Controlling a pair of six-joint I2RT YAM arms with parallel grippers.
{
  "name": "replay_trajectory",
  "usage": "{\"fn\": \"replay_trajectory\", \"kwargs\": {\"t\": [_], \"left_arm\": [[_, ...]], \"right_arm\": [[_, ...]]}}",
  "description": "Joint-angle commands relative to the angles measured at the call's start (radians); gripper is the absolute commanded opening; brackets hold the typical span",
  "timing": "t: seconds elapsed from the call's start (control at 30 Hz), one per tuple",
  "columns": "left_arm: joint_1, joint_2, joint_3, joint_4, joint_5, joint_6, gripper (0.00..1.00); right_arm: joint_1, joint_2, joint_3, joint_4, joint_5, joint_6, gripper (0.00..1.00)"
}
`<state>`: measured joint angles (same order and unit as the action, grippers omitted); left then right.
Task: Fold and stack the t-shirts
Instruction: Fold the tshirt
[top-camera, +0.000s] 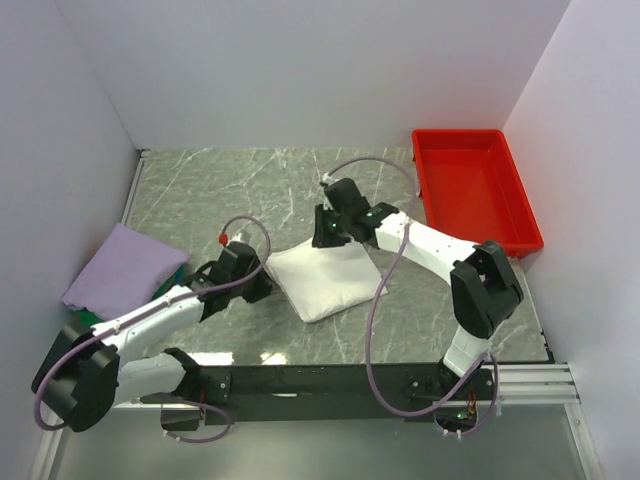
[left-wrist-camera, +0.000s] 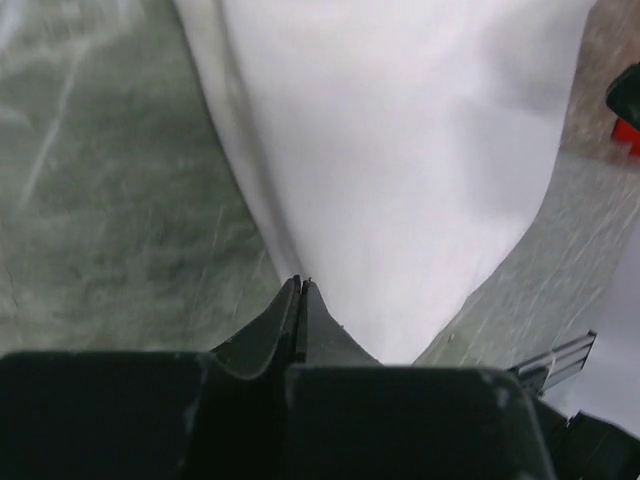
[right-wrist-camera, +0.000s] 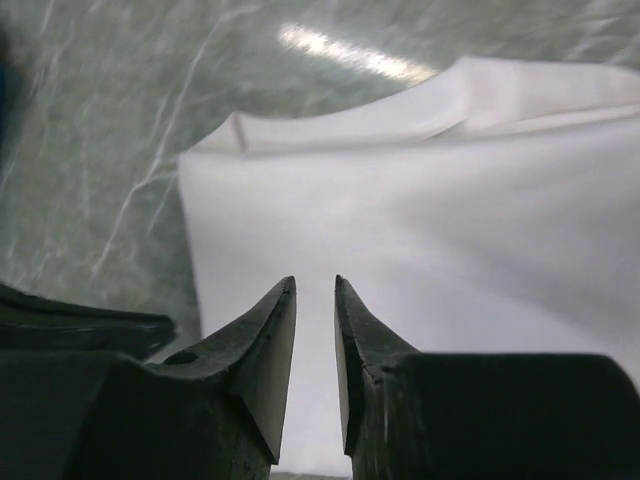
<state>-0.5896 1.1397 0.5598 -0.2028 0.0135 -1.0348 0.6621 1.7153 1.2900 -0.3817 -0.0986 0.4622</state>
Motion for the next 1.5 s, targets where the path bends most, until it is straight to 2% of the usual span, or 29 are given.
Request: {"fn": "replay_trajectory", "kwargs": {"t": [0.0,0.23,0.33,0.37,0.43,0.73,1.0,1.13,1.27,1.33,1.4,1.47], "left_arm": [[-0.044,-0.044,-0.058,0.055,-0.01,-0.064,0.01],[-0.073,0.012,-0.139,0.195,0.012,-0.073,0.01],[-0.085,0.034,-0.167,0.311,0.039,-0.079,0.07],[-0.091,0.037,-0.178,0.331,0.042,-0.079,0.12],[-0.098,0.061,-0.182,0.379,0.048,-0.084,0.15],[-0.141,0.175,-0.153,0.479,0.068,-0.088,0.16],[-0.2,0.178,-0.162,0.517,0.063,-0.108,0.27],[-0.216,0.147,-0.176,0.502,0.065,-0.107,0.27],[-0.223,0.072,-0.205,0.462,0.054,-0.108,0.09],[-0.223,0.036,-0.222,0.453,0.057,-0.108,0.09],[-0.223,-0.017,-0.254,0.448,0.059,-0.113,0.16],[-0.223,-0.05,-0.279,0.457,0.069,-0.119,0.29]], "right_arm": [[0.031,0.043,0.012,0.036,-0.101,-0.026,0.27],[0.09,0.174,0.078,0.029,-0.125,-0.025,0.19],[0.096,0.231,0.1,0.037,-0.136,-0.017,0.18],[0.099,0.24,0.106,0.032,-0.136,-0.016,0.18],[0.105,0.262,0.117,0.026,-0.133,-0.014,0.17],[0.106,0.283,0.124,0.02,-0.116,-0.002,0.15],[0.106,0.306,0.124,0.023,-0.116,0.01,0.14],[0.106,0.323,0.137,0.02,-0.115,0.016,0.14],[0.106,0.334,0.141,0.015,-0.115,0.021,0.13],[0.106,0.34,0.141,0.017,-0.118,0.023,0.13],[0.106,0.343,0.14,0.02,-0.119,0.023,0.13],[0.106,0.349,0.14,0.021,-0.121,0.024,0.13]]}}
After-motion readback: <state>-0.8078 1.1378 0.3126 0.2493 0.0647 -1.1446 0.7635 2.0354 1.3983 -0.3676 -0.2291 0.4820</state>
